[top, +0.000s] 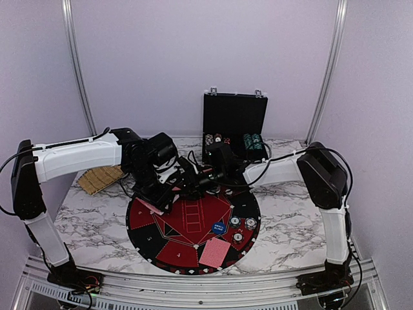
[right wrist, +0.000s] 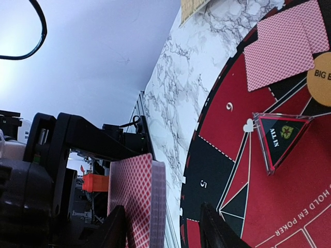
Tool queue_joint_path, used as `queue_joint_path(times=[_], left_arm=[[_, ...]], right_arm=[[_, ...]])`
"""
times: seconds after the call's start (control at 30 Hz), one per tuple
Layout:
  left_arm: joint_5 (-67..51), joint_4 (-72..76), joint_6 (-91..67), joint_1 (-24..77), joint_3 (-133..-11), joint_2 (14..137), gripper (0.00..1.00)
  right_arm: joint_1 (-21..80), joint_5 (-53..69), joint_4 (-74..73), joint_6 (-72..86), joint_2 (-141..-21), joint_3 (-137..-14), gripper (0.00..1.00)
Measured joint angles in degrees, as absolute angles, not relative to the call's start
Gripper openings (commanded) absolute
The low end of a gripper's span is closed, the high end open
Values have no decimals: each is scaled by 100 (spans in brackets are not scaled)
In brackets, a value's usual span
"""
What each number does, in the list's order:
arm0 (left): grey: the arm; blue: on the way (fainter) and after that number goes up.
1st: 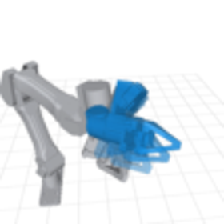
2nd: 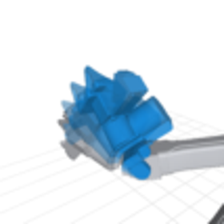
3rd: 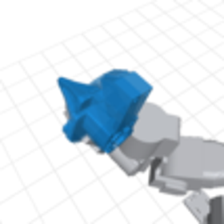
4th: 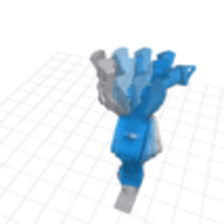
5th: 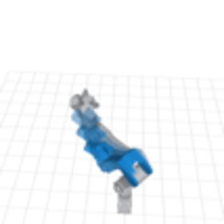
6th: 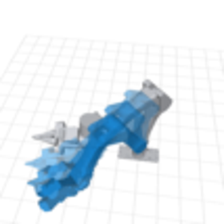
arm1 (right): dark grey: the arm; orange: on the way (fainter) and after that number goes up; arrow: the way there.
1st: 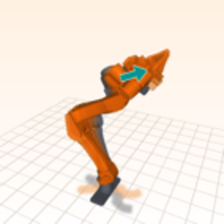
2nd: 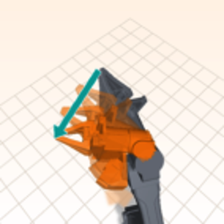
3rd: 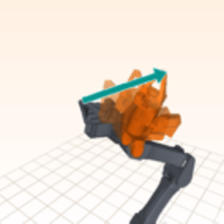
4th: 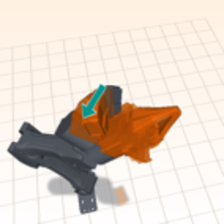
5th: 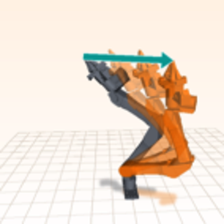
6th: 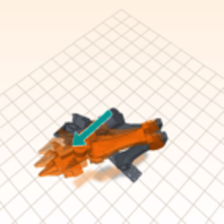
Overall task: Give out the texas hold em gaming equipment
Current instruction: Pick up the poker card from the face-down deck piles.
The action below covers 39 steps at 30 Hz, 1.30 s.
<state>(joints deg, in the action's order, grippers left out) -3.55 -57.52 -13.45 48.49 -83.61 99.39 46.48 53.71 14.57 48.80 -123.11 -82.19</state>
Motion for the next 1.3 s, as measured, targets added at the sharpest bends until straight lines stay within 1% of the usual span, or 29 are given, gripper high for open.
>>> queue_joint_path(times=[0.4,0.8,0.97,1.2,1.3], left_arm=[[-357,-5725,-1345,4849,-8361,9939,41],[-355,-5723,-1345,4849,-8355,9939,41],[-355,-5723,-1345,4849,-8340,9939,41],[-351,-5723,-1345,4851,-8340,9939,41],[-351,-5725,-1345,4849,-8340,9939,41]], right_arm=[[4501,5234,1393,4838,-12105,-8082,38],[4449,5214,1409,4842,-11872,-7885,23],[4427,5223,1450,4901,-11771,-7837,15],[4405,5269,1562,4998,-11699,-7773,7],[4399,5308,1605,5048,-11697,-7769,2]])
